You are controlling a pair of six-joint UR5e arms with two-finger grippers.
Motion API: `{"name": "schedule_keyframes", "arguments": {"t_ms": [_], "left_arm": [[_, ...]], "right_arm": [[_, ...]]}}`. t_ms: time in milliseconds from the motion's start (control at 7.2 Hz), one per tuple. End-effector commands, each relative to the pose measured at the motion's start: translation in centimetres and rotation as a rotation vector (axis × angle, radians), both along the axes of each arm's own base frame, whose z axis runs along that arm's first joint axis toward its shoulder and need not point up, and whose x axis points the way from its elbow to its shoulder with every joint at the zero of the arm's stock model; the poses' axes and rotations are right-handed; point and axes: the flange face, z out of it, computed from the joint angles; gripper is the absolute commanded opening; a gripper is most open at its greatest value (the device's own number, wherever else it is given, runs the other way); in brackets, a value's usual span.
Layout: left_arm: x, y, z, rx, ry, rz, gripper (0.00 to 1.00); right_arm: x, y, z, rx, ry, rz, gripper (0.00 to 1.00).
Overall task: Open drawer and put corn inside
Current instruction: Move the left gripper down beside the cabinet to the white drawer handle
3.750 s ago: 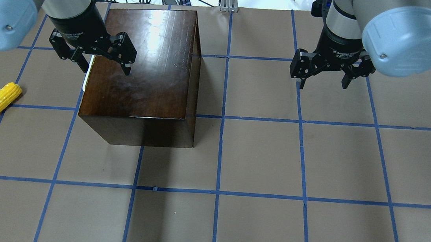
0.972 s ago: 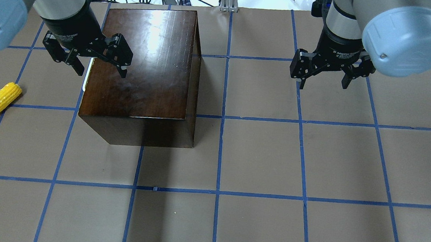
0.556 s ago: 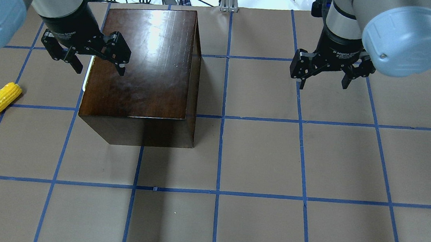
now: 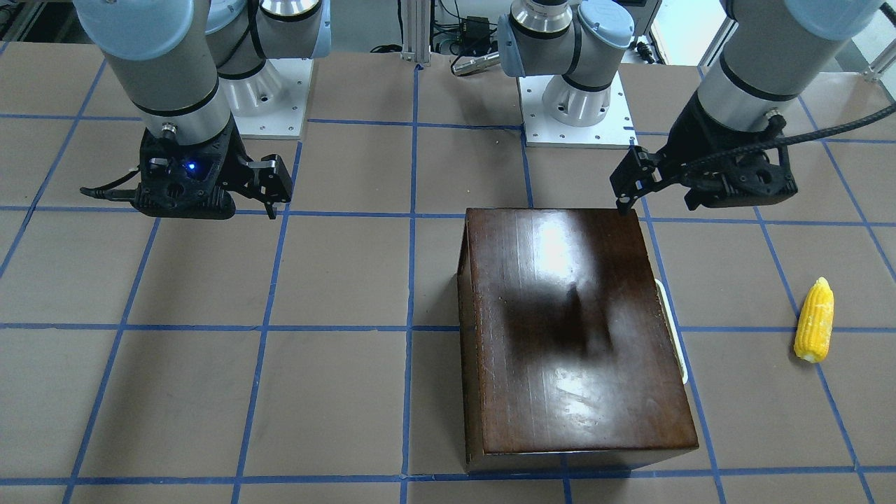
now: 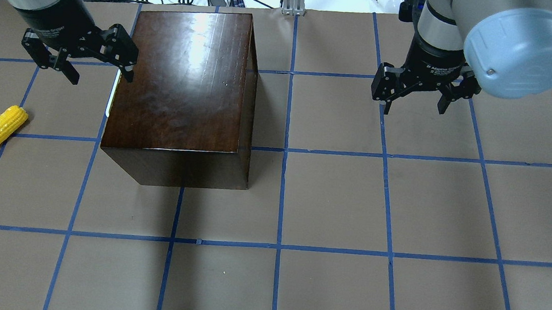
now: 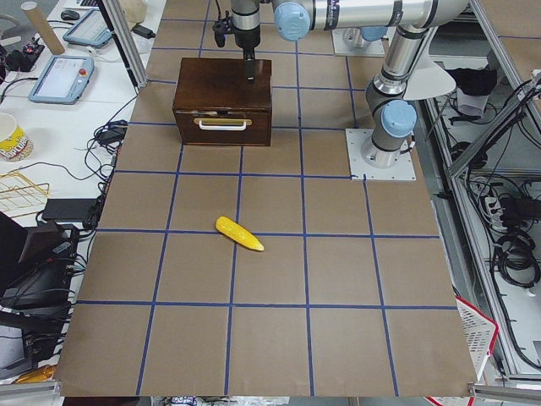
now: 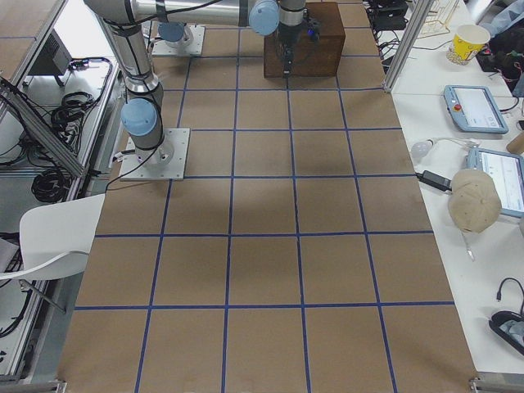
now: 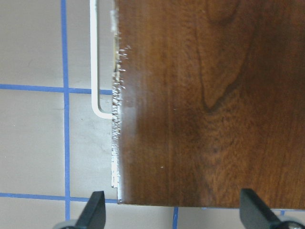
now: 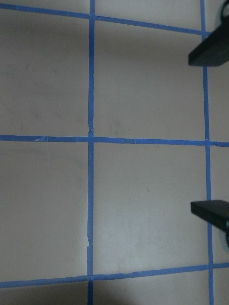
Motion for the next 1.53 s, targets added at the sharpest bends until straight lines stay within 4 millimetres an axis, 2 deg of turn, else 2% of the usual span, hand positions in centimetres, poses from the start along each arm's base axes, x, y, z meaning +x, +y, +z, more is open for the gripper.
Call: {"name": "schedule_keyframes", "arguments": {"t_ms": [0, 139, 278, 417, 556, 694, 1111, 1389], "left_arm": [[3.9, -1.3, 0.1, -0.023, 0.0, 0.024, 1.0], [5.8, -1.8, -0.2, -0.035, 0.046, 0.009, 1.0], [9.3, -2.8, -0.4, -0.093, 0.059, -0.049, 1.0], [11.8, -3.1, -1.1, -0.095, 0.068, -0.054, 1.0], [14.0, -3.4, -2.0, -0.091, 0.093, -0.024, 1.0], [15.5, -3.7, -3.0, -0.084, 0.098, -0.082, 1.0], [17.7, -5.9, -6.9, -0.109, 0.093, -0.191, 1.0], [17.6, -8.0, -10.6, -0.117, 0.207, -0.204, 1.0]], "right_arm": [[0.0, 0.0, 0.0, 0.0, 0.0, 0.0, 1.0], [0.0, 0.0, 0.0, 0.0, 0.0, 0.0, 1.0], [0.0, 0.0, 0.0, 0.0, 0.0, 0.0, 1.0], [0.0, 0.0, 0.0, -0.001, 0.0, 0.0, 1.0], [0.0, 0.0, 0.0, -0.001, 0.0, 0.0, 1.0], [0.0, 0.0, 0.0, -0.001, 0.0, 0.0, 1.0], [0.0, 0.0, 0.0, 0.0, 0.0, 0.0, 1.0], [0.0, 0.0, 0.0, 0.0, 0.0, 0.0, 1.0]]}}
